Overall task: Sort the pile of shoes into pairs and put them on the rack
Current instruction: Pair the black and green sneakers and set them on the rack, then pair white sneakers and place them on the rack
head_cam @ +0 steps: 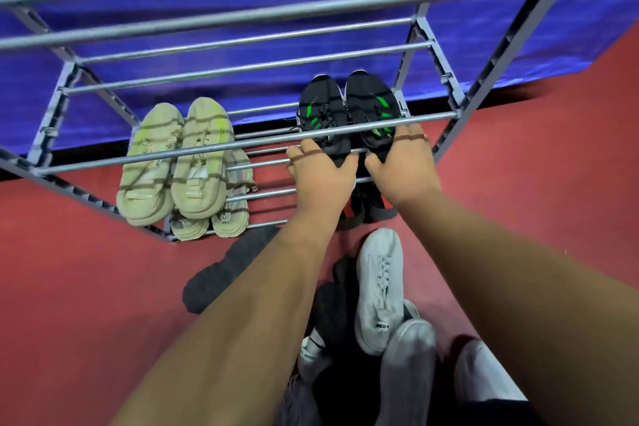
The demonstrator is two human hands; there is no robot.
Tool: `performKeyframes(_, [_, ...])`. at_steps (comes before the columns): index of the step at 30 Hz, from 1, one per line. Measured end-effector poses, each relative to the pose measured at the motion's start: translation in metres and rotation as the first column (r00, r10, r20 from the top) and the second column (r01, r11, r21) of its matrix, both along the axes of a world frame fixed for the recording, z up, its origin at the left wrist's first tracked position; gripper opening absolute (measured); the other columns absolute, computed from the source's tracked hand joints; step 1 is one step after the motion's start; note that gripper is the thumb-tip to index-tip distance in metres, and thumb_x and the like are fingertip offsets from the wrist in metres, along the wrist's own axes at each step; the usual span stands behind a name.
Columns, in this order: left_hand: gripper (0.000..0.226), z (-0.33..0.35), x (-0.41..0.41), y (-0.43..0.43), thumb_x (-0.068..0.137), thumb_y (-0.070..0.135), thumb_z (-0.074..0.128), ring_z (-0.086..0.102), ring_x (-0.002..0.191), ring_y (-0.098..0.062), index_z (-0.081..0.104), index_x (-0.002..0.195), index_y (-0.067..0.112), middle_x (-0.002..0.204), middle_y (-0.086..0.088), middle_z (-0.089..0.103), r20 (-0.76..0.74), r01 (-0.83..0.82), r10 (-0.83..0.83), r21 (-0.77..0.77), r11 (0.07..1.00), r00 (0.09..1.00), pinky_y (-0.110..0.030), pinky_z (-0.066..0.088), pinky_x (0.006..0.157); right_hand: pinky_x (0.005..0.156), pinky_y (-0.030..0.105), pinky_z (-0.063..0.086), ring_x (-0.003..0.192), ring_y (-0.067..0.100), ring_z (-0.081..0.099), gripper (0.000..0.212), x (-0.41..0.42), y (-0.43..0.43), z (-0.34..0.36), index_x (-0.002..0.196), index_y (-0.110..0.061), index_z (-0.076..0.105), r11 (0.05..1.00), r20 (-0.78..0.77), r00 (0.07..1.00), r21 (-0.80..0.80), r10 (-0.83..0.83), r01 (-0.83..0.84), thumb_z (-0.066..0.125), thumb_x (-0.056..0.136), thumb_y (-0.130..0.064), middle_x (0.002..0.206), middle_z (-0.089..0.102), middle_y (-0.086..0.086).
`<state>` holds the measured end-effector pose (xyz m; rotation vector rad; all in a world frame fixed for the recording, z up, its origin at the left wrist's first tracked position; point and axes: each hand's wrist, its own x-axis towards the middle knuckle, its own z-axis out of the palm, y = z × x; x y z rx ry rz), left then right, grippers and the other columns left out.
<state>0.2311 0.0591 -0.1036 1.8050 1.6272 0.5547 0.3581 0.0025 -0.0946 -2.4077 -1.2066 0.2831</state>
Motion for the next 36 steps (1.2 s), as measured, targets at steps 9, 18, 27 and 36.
performKeyframes(9, [0.013, 0.012, -0.035, -0.016, 0.094, 0.017, 0.052, 0.055, 0.076, -0.028, 0.06, 0.099, 0.008, 0.083, -0.007, 0.064, 0.156, 0.052, -0.038, -0.09, 0.995, 0.987, -0.033, 0.035, 0.067, 0.117, 0.044, 0.037, 0.136, 0.036, 0.047, 0.05, -0.024, -0.035, 0.0, 0.135, 0.002, 0.054, 0.986, -0.003, 1.0, 0.162, -0.022, 0.022, 0.06, 0.088, -0.013, 0.139, 0.053, 0.017])
performKeyframes(18, [0.038, -0.012, -0.121, -0.049, 0.091, 0.028, 0.049, 0.075, 0.101, -0.025, 0.07, 0.122, 0.022, 0.11, -0.002, 0.078, 0.218, 0.002, 0.048, -0.225, 0.974, 0.975, -0.041, 0.058, 0.097, 0.115, 0.048, 0.038, 0.132, 0.041, 0.046, 0.064, -0.089, -0.093, -0.016, 0.143, -0.003, 0.042, 0.94, -0.241, 0.91, -0.03, -0.337, 0.34, 0.066, 0.086, -0.021, 0.138, 0.048, 0.019])
performKeyframes(27, [0.057, -0.067, -0.218, -0.147, 0.096, 0.038, 0.072, 0.061, 0.126, -0.018, 0.059, 0.147, 0.018, 0.144, 0.0, 0.063, -0.091, 0.233, -0.414, -0.71, 0.665, 0.906, -0.025, 0.042, 0.11, 0.111, 0.05, 0.043, 0.132, 0.041, 0.05, 0.098, -0.137, -0.137, -0.065, 0.151, -0.015, 0.035, 0.709, -0.175, 0.926, -0.694, -0.333, 0.124, 0.074, 0.076, -0.066, 0.146, 0.04, 0.017])
performKeyframes(36, [0.075, -0.092, -0.197, -0.19, 0.088, 0.033, 0.08, 0.063, 0.119, -0.013, 0.045, 0.155, 0.036, 0.134, 0.011, 0.063, 0.175, 0.3, -0.248, -0.673, 0.676, 0.953, -0.03, 0.05, 0.104, 0.11, 0.051, 0.044, 0.137, 0.043, 0.048, 0.124, -0.131, -0.14, -0.083, 0.166, -0.013, 0.01, 0.716, -0.165, 0.925, -0.684, -0.342, 0.142, 0.078, 0.076, -0.065, 0.15, 0.042, 0.024])
